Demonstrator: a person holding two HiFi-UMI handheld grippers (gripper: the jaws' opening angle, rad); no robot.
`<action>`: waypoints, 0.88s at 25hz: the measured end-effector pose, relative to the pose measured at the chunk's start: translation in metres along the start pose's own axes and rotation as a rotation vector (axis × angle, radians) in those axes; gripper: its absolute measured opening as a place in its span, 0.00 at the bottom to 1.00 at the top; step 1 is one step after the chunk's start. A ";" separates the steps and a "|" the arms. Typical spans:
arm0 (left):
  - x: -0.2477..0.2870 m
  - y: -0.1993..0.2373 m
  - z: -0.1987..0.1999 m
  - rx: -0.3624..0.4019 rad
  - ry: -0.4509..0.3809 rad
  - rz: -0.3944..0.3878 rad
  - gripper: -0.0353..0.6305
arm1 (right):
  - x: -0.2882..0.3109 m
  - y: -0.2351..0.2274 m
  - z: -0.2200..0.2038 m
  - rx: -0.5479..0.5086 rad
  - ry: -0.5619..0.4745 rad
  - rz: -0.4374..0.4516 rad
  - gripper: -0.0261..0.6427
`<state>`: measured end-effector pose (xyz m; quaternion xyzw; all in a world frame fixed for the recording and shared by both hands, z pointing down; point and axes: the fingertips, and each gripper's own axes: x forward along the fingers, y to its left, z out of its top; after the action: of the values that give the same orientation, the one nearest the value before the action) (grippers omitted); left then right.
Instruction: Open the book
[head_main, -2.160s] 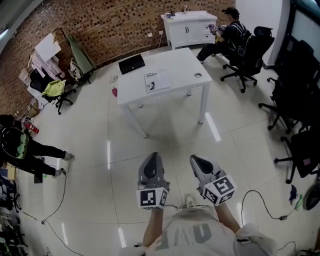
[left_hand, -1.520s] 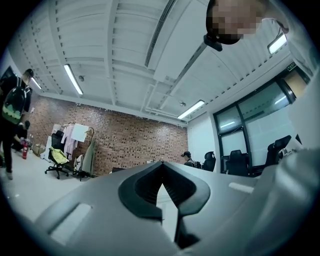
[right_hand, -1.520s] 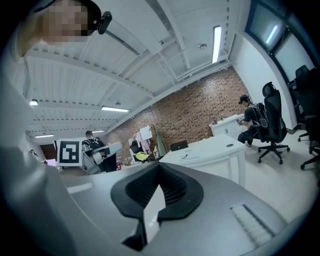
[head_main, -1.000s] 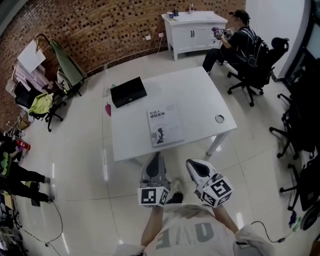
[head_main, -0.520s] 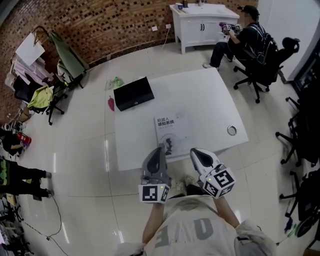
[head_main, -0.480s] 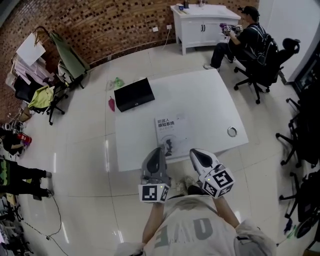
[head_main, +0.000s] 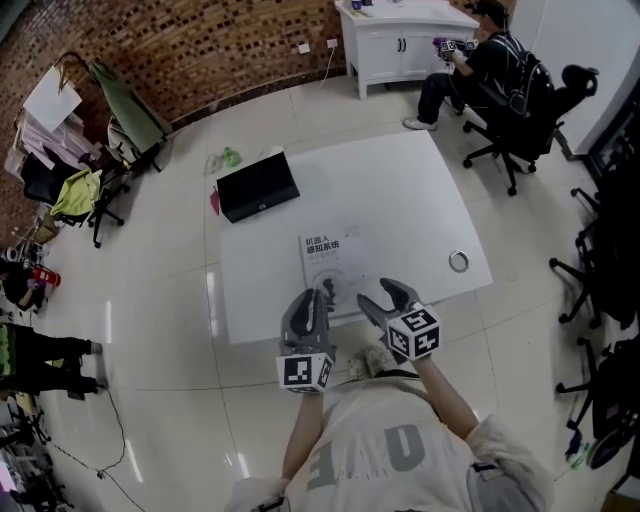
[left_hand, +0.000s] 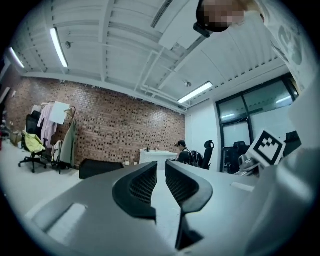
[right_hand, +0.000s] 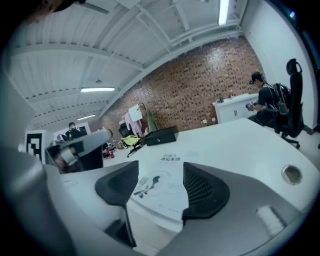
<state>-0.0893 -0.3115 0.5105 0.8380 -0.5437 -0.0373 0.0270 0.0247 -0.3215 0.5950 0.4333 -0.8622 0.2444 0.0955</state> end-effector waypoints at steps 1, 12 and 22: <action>0.000 -0.001 -0.010 -0.019 0.019 -0.011 0.15 | 0.008 -0.011 -0.015 0.022 0.043 -0.016 0.44; 0.005 0.002 -0.046 0.024 0.140 -0.002 0.16 | 0.036 -0.033 -0.080 0.124 0.267 -0.012 0.44; 0.005 0.015 -0.061 0.046 0.200 0.045 0.17 | 0.046 -0.040 -0.085 0.130 0.297 -0.049 0.43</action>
<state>-0.0957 -0.3220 0.5719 0.8254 -0.5579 0.0596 0.0625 0.0246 -0.3312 0.6987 0.4186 -0.8102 0.3585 0.1996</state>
